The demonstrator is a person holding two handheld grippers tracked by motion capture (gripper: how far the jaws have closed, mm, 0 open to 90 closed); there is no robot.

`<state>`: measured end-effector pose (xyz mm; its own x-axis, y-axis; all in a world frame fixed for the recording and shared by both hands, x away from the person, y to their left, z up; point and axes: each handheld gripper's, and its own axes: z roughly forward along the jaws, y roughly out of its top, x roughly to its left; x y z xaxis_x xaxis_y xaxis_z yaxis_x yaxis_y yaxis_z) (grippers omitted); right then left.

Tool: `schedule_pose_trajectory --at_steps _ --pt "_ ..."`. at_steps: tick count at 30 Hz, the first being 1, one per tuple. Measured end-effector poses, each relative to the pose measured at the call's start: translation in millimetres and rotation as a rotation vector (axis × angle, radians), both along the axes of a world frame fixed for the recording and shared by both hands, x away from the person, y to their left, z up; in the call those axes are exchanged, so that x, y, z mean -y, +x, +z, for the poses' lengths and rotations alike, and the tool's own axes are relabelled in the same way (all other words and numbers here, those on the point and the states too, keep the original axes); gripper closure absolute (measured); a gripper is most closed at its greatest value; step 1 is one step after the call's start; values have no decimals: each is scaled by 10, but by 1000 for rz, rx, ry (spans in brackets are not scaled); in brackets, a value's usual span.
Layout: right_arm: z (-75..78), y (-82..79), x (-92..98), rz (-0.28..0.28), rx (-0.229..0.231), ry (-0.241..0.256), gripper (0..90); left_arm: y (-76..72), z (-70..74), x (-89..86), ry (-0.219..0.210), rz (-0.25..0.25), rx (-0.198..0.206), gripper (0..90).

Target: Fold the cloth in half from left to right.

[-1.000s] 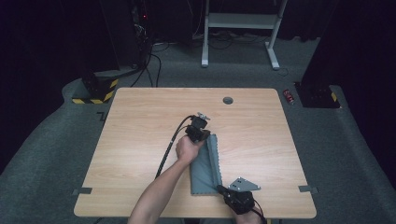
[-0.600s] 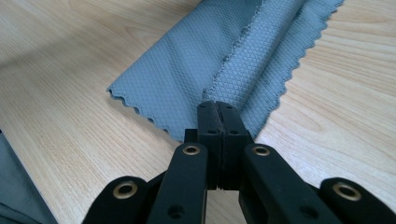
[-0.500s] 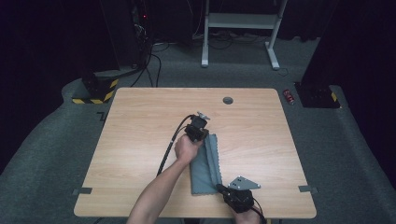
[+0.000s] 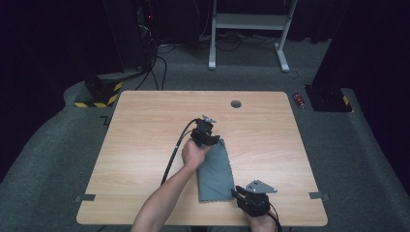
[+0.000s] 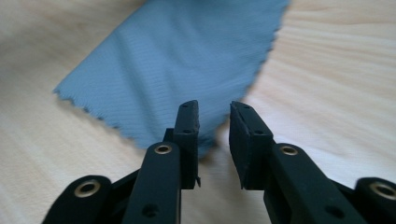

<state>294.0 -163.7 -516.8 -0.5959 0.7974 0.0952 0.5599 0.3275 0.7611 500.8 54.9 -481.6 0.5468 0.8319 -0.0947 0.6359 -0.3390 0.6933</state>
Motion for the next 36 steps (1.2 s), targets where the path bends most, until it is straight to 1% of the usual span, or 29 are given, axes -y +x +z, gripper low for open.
schedule_pose_trajectory --at_steps 2,4,5,7,8,10,11,12,13,15,16,17,19,20,23,25,26,27,28,30,31,32,33,34,35,36 --pt "22 18 50 -16 4 3 714 -49 61 -92 -6 10 20 535" --pt "49 26 89 -29 10 3 714 -105 98 -168 -21 13 23 524" --pt "61 34 102 -26 18 -1 715 -148 107 -205 -32 10 21 521" --pt "77 43 87 -16 20 -7 716 -242 96 -252 -28 -4 22 515" --pt "77 48 70 -6 23 -10 716 -300 72 -267 -19 -16 25 514" --pt "67 55 4 28 28 -35 717 -375 20 -266 -5 -33 18 513" --pt "53 54 -36 45 28 -49 718 -419 -25 -262 9 -42 16 511" --pt "29 51 -83 64 28 -71 718 -443 -62 -262 28 -53 18 511" --pt "6 47 -110 77 26 -91 719 -467 -101 -254 37 -55 13 511" --pt "-41 36 -134 94 25 -117 722 -485 -160 -257 63 -59 11 510" --pt "-48 31 -124 98 31 -112 722 -485 -196 -269 84 -59 10 510" --pt "-48 32 -102 99 26 -106 722 -484 -219 -272 88 -54 6 510" --pt "-47 30 -74 96 23 -104 722 -450 -279 -319 124 -45 7 512" --pt "-46 30 -57 98 21 -104 723 -442 -285 -352 104 -40 7 511" --pt "-43 26 -25 105 21 -109 722 -400 -286 -422 122 -8 16 520" --pt "-41 29 -7 106 17 -109 723 -380 -288 -472 105 15 -2 503" --pt "-40 31 -3 107 16 -110 723 -380 -285 -490 102 30 -4 500" --pt "-39 33 0 109 16 -110 723 -392 -274 -507 110 34 -8 500" --pt "-41 35 1 110 17 -109 723 -419 -259 -523 102 33 -9 498" --pt "-41 38 2 111 17 -110 723 -534 -206 -559 70 15 -1 495" --pt "-42 38 2 111 19 -109 723 -586 -185 -564 51 8 -4 484" --pt "-44 39 3 112 21 -108 723 -687 -151 -568 27 -14 -4 475" --pt "-44 35 2 110 21 -107 723 -757 -134 -567 17 -28 -5 464" --pt "-46 35 3 112 24 -108 723 -903 -124 -555 -4 -56 -10 457" --pt "-46 35 4 112 24 -107 723 -968 -129 -548 -1 -73 -13 452" --pt "-46 36 5 113 24 -108 723 -1049 -148 -525 3 -90 -27 446"
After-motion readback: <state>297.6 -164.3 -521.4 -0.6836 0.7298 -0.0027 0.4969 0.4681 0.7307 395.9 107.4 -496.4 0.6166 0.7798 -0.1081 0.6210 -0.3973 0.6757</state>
